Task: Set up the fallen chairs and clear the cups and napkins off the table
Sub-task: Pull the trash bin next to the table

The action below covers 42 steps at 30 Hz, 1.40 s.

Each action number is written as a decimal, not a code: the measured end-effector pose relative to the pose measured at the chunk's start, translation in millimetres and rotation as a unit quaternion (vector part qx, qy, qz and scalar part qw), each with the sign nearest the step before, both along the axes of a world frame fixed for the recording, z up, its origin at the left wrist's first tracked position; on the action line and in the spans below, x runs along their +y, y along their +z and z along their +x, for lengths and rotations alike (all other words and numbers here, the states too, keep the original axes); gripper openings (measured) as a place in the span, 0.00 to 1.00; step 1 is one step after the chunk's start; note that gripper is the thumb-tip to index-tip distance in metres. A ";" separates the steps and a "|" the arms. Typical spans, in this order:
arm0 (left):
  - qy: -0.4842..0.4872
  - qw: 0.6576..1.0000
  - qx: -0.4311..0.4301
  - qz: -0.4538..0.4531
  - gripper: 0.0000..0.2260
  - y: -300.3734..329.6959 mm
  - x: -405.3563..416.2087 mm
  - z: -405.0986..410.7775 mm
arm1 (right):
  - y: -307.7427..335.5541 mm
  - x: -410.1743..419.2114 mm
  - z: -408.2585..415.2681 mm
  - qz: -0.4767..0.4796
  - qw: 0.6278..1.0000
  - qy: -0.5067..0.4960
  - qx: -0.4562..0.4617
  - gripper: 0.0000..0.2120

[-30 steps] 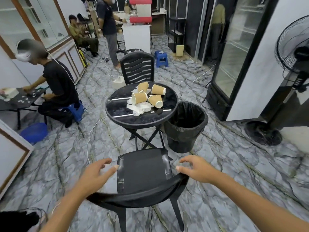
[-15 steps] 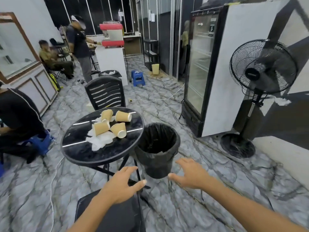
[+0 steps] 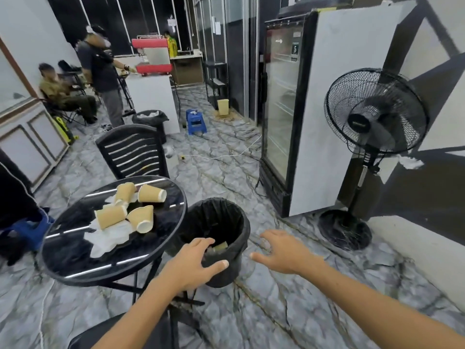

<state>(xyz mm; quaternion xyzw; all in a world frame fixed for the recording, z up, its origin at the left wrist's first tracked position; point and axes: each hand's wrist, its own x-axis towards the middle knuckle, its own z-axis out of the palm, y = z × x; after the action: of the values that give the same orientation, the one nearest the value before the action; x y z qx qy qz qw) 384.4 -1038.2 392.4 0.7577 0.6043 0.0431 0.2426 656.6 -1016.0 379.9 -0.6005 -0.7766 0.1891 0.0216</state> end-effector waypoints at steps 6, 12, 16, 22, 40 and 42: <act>0.016 1.000 0.005 0.009 0.42 -8.5 61.4 9.3 | -1.1 62.7 4.9 0.010 1.000 0.014 -0.013 0.35; 0.042 0.998 0.021 0.033 0.56 -10.5 137.0 -2.6 | 4.7 143.0 -6.1 -0.005 0.999 0.030 -0.017 0.39; 0.064 0.997 0.018 0.027 0.48 -2.4 180.9 -11.0 | 12.1 197.3 -15.0 0.003 0.999 0.038 -0.019 0.38; 0.093 0.995 0.028 0.008 0.53 -0.7 237.8 -21.3 | 13.8 270.0 -26.7 -0.001 0.997 0.069 -0.022 0.37; 0.254 0.966 0.051 0.003 0.44 -61.0 337.6 -26.7 | -37.6 461.4 -57.4 -0.030 0.965 0.257 -0.030 0.38; 0.281 0.958 0.049 0.011 0.45 -64.1 335.7 -28.4 | -42.0 471.2 -66.1 -0.026 0.961 0.275 -0.029 0.38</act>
<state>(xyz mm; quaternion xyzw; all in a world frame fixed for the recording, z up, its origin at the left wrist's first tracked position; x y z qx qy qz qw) 356.0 -702.6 328.3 0.5614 0.8033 0.0783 0.1825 590.5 -544.8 337.8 -0.3693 -0.9068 0.1908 -0.0695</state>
